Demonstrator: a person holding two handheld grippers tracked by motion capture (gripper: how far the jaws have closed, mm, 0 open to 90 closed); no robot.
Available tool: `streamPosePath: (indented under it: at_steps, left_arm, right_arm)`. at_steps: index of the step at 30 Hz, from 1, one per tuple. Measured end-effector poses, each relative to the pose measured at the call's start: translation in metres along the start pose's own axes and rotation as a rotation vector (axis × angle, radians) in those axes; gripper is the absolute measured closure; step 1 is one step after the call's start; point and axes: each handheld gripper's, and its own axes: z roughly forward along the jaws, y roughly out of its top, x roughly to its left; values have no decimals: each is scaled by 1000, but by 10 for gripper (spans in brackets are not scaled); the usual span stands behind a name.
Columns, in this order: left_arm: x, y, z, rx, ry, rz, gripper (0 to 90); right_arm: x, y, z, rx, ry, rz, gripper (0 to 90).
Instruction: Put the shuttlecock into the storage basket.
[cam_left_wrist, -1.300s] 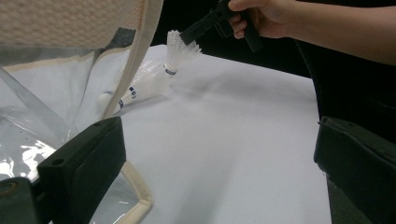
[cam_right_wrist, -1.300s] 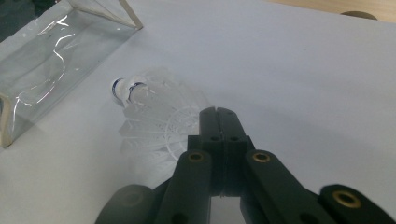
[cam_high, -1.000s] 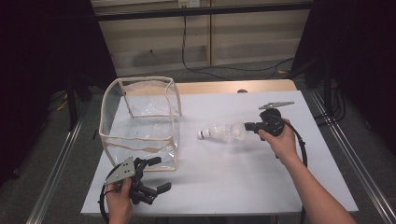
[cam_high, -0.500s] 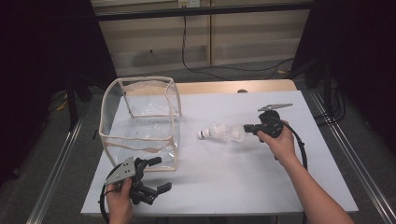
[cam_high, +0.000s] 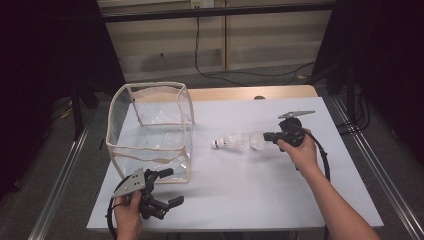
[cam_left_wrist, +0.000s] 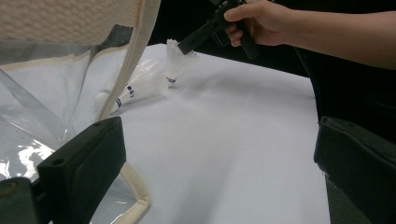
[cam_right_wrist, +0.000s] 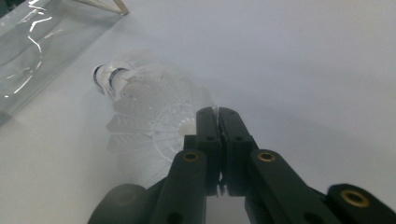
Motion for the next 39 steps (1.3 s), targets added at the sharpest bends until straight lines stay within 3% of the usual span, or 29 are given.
streamPosePath:
  at_steps: [19,26,39]
  left_arm:
    - [0,0,2,3,0,-3,24]
    - [0,0,2,6,-1,-2,24]
    - [0,0,2,5,1,-1,23]
  right_arm:
    - [-21,-16,-5,13,-88,33,687]
    - [-26,-18,-12,17,-87,39,895]
    - [-22,-20,-10,25,-69,24,900]
